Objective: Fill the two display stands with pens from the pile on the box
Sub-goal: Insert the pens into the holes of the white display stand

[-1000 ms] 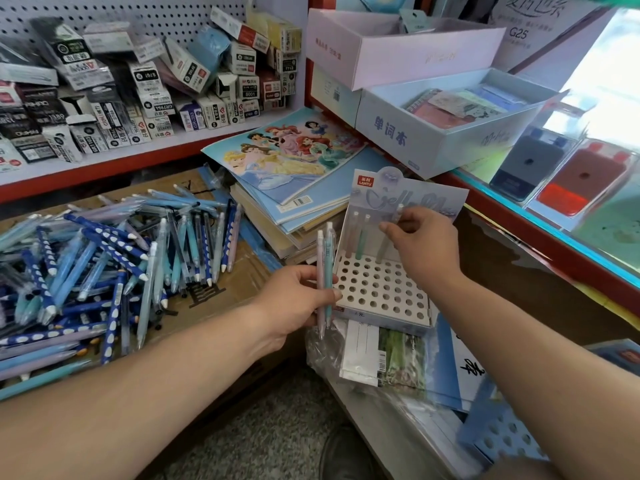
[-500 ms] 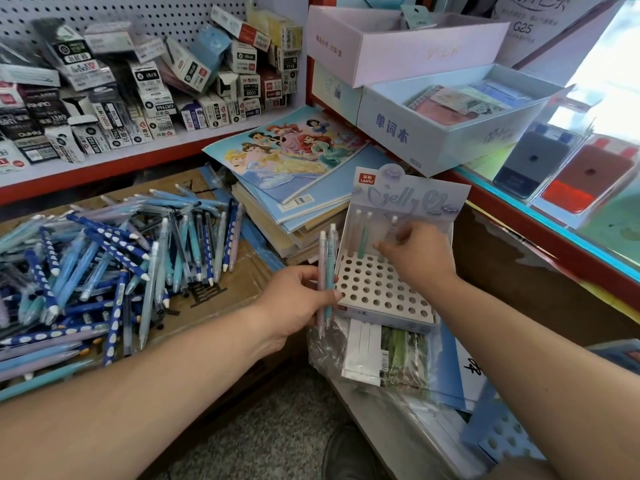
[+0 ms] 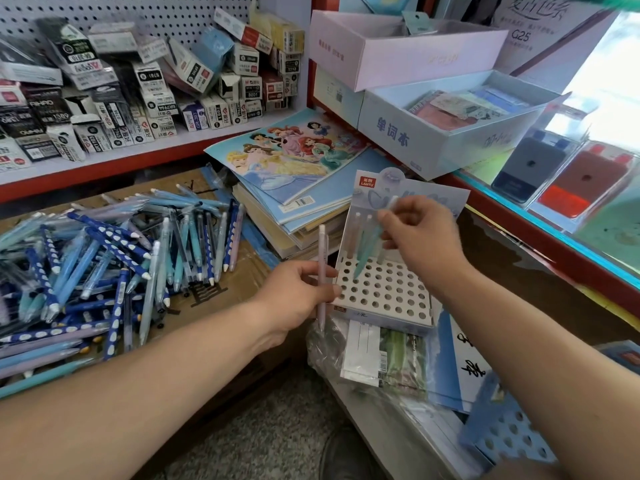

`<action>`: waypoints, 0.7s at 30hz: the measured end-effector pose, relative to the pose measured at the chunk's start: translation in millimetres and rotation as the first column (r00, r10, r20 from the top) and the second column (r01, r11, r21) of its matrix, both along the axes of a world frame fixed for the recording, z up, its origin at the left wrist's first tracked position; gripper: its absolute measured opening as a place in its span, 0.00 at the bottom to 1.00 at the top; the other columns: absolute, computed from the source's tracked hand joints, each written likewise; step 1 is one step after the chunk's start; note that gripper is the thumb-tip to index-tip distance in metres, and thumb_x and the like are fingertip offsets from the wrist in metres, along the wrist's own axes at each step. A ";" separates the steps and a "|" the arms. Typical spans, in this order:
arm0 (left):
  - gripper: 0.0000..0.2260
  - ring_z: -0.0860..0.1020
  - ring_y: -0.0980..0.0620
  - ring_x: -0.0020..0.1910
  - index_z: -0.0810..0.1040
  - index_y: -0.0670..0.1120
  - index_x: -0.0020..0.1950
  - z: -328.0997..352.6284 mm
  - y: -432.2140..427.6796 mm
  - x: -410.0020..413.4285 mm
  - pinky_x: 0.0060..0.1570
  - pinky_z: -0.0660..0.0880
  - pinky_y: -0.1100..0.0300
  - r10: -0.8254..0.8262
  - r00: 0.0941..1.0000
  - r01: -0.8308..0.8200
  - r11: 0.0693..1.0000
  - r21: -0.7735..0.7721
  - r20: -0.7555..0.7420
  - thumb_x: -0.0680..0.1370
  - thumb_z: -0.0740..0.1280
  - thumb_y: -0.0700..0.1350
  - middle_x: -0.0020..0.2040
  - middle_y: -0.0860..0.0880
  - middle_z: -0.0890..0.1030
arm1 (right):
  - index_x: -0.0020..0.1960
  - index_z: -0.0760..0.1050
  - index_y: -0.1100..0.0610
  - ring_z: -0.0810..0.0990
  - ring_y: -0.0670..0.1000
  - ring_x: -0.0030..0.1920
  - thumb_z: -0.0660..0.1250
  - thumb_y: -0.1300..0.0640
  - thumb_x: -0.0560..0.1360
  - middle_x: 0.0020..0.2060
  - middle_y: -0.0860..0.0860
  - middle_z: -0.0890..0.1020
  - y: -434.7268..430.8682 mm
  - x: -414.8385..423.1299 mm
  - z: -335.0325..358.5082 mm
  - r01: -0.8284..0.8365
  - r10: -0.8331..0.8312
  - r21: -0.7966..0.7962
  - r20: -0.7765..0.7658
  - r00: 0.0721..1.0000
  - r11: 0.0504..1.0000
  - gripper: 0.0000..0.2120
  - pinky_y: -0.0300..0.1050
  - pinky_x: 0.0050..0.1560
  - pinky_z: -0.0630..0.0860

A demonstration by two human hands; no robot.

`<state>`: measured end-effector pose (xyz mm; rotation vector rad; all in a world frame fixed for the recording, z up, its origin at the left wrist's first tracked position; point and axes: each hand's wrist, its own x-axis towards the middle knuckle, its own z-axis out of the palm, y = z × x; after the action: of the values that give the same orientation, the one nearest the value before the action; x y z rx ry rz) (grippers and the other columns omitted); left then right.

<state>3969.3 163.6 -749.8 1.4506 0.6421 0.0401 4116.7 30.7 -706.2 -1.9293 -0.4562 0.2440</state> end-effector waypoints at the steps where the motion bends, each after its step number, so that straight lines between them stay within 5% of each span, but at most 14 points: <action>1: 0.10 0.85 0.42 0.52 0.82 0.44 0.55 -0.5 1.7 -0.7 0.56 0.82 0.44 0.002 1.000 -0.002 1.000 -0.006 0.002 0.76 0.74 0.34 0.53 0.40 0.83 | 0.54 0.79 0.53 0.85 0.47 0.44 0.72 0.54 0.79 0.43 0.48 0.84 -3.1 5.3 -1.4 0.059 -0.055 -0.039 0.106 0.993 0.997 0.06 0.44 0.46 0.83; 4: 0.10 0.84 0.50 0.45 0.81 0.45 0.54 -1.0 3.1 -2.3 0.48 0.84 0.56 0.010 1.000 -0.011 0.999 0.041 0.022 0.76 0.74 0.35 0.47 0.46 0.83 | 0.53 0.80 0.50 0.82 0.42 0.44 0.73 0.52 0.78 0.42 0.43 0.82 -7.0 10.2 -8.4 0.134 -0.093 -0.133 0.274 0.957 0.982 0.06 0.41 0.47 0.81; 10: 0.11 0.85 0.46 0.48 0.82 0.46 0.52 -4.2 2.5 0.7 0.53 0.83 0.50 0.008 1.000 -0.012 0.984 0.177 0.023 0.74 0.77 0.37 0.45 0.47 0.84 | 0.56 0.81 0.55 0.79 0.39 0.43 0.74 0.53 0.77 0.41 0.41 0.80 -1.7 12.5 -19.8 0.151 -0.094 -0.160 0.320 0.943 0.975 0.09 0.31 0.41 0.72; 16: 0.10 0.82 0.56 0.39 0.82 0.45 0.52 -4.9 2.6 1.2 0.40 0.81 0.63 0.004 0.999 -0.011 0.976 0.219 0.032 0.73 0.77 0.37 0.41 0.50 0.83 | 0.57 0.81 0.55 0.80 0.42 0.45 0.74 0.52 0.77 0.42 0.42 0.81 0.8 13.9 -24.3 0.149 -0.084 -0.173 0.334 0.939 0.973 0.10 0.41 0.48 0.81; 21: 0.11 0.83 0.53 0.42 0.82 0.45 0.53 -6.7 1.4 2.5 0.47 0.83 0.57 -0.004 0.999 -0.004 0.974 0.228 0.036 0.73 0.77 0.38 0.43 0.49 0.83 | 0.58 0.81 0.54 0.79 0.43 0.43 0.74 0.50 0.77 0.41 0.43 0.79 5.5 15.6 -33.0 0.147 -0.055 -0.227 0.367 0.929 0.963 0.12 0.40 0.46 0.78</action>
<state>3971.8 164.9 -756.5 1.6675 0.6229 0.1438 4132.4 36.2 -739.2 -2.2511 -0.5836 -0.1297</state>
